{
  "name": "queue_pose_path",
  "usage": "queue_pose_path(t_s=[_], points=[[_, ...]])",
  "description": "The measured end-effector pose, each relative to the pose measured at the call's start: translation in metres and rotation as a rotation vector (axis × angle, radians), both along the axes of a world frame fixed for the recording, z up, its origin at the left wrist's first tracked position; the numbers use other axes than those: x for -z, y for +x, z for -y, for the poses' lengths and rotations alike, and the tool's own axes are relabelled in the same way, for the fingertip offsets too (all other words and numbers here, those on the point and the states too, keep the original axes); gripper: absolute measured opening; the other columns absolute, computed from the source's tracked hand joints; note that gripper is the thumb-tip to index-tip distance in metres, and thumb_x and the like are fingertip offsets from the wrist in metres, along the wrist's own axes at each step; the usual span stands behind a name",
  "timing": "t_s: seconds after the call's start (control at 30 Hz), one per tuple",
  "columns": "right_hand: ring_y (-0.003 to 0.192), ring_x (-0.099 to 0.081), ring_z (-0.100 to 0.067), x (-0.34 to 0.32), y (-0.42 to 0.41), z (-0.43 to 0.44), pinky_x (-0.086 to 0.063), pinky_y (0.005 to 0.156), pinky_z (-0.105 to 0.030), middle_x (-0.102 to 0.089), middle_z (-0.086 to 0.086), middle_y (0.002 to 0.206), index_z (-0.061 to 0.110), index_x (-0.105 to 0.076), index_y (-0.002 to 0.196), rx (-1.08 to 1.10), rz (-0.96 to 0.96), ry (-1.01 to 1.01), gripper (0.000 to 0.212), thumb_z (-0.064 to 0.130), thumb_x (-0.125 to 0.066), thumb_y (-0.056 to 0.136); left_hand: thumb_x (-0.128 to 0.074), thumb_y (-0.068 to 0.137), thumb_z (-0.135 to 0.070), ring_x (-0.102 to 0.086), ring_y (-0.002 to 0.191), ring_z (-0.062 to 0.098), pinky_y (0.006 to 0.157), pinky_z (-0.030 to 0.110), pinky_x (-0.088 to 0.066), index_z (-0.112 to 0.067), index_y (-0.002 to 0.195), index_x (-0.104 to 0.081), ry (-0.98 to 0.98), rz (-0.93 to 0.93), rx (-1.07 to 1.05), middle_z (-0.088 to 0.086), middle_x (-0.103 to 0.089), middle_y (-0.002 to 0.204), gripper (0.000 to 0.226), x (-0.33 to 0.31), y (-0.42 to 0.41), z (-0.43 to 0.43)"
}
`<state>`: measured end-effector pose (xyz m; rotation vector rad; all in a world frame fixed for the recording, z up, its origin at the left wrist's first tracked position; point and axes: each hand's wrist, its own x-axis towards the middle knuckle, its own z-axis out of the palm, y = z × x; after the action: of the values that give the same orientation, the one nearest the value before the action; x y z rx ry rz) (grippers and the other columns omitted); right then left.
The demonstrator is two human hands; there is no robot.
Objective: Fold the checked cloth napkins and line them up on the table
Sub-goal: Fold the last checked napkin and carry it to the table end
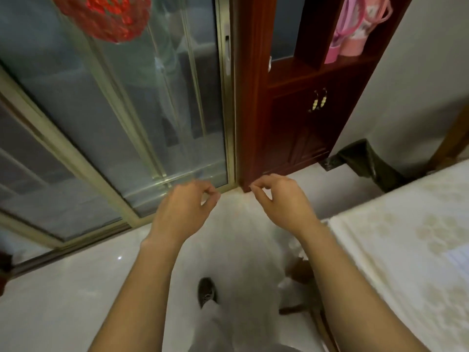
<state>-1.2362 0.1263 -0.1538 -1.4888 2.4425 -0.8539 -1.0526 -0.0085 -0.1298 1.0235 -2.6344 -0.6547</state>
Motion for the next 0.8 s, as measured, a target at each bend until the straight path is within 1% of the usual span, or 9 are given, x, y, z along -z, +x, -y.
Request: queue_pose_path(t_s=[0.07,0.1,0.23,0.33,0.43,0.53,0.6,0.73,0.8], points=[[0.094,-0.063,-0.015,-0.005,-0.027,0.033,-0.054,0.083,-0.037,-0.069,0.007,0.104,0.026,-0.072,0.109,0.054,-0.017,-0.006,0.02,0.034,-0.056,0.102,-0.062,0.098,-0.042,-0.061,0.091,0.01,0.075,0.031,-0.049,-0.035,0.098,-0.071,0.028,-0.002,0.039,-0.018,-0.064,0.096,0.012,-0.001,-0.034,0.042],[0.093,-0.063,-0.015,-0.01,-0.04,0.05,-0.054,0.083,-0.037,-0.069,0.007,0.103,0.027,-0.072,0.109,0.085,-0.032,-0.003,0.019,0.034,-0.056,0.101,-0.061,0.098,-0.043,-0.06,0.091,0.009,0.075,0.03,-0.047,-0.034,0.1,-0.07,0.049,0.006,0.073,-0.018,-0.062,0.098,0.013,-0.002,-0.052,0.063],[0.089,-0.064,-0.012,-0.035,-0.091,0.103,-0.056,0.081,-0.038,-0.067,0.007,0.101,0.028,-0.07,0.112,0.239,-0.056,-0.01,0.023,0.039,-0.053,0.102,-0.059,0.099,-0.042,-0.062,0.094,0.009,0.084,0.029,-0.05,-0.035,0.099,-0.065,0.075,-0.008,0.282,-0.015,-0.065,0.1,0.009,-0.018,-0.121,0.141],[0.09,-0.063,-0.013,-0.041,-0.122,0.122,-0.055,0.081,-0.037,-0.067,0.005,0.1,0.027,-0.07,0.113,0.353,-0.051,-0.017,0.024,0.04,-0.053,0.102,-0.06,0.1,-0.038,-0.061,0.093,0.005,0.082,0.024,-0.049,-0.03,0.103,-0.067,0.048,-0.054,0.388,-0.013,-0.066,0.1,0.011,-0.03,-0.175,0.18],[0.088,-0.063,-0.011,-0.028,-0.148,0.125,-0.056,0.079,-0.037,-0.068,0.005,0.1,0.026,-0.071,0.11,0.445,-0.037,0.011,0.024,0.039,-0.053,0.102,-0.063,0.098,-0.036,-0.061,0.092,0.004,0.081,0.028,-0.053,-0.028,0.103,-0.067,0.048,-0.058,0.502,-0.013,-0.066,0.099,0.01,-0.032,-0.225,0.193],[0.088,-0.064,-0.007,-0.016,-0.182,0.127,-0.059,0.076,-0.036,-0.069,0.009,0.104,0.031,-0.071,0.109,0.567,-0.044,0.019,0.027,0.046,-0.049,0.101,-0.062,0.098,-0.04,-0.063,0.095,0.008,0.083,0.037,-0.057,-0.03,0.099,-0.066,0.032,0.055,0.609,-0.013,-0.066,0.101,0.011,-0.027,-0.276,0.198],[0.087,-0.065,-0.007,-0.014,-0.209,0.127,-0.06,0.075,-0.035,-0.07,0.01,0.106,0.031,-0.071,0.109,0.623,-0.043,0.003,0.028,0.046,-0.05,0.101,-0.061,0.098,-0.044,-0.064,0.095,0.01,0.082,0.042,-0.058,-0.032,0.095,-0.064,0.007,0.061,0.671,-0.012,-0.066,0.099,0.013,-0.025,-0.312,0.204],[0.085,-0.065,-0.006,-0.014,-0.268,0.131,-0.059,0.073,-0.031,-0.071,0.009,0.102,0.028,-0.071,0.111,0.707,-0.023,-0.055,0.026,0.043,-0.052,0.102,-0.059,0.098,-0.047,-0.063,0.096,0.009,0.08,0.04,-0.056,-0.034,0.095,-0.061,-0.055,0.055,0.729,-0.014,-0.065,0.101,0.013,-0.033,-0.387,0.212],[0.085,-0.065,-0.007,-0.014,-0.3,0.135,-0.059,0.073,-0.032,-0.07,0.007,0.101,0.028,-0.07,0.112,0.712,0.009,-0.059,0.025,0.042,-0.051,0.102,-0.059,0.098,-0.047,-0.063,0.097,0.008,0.078,0.036,-0.055,-0.034,0.096,-0.062,-0.068,0.076,0.749,-0.016,-0.065,0.102,0.013,-0.037,-0.423,0.215]])
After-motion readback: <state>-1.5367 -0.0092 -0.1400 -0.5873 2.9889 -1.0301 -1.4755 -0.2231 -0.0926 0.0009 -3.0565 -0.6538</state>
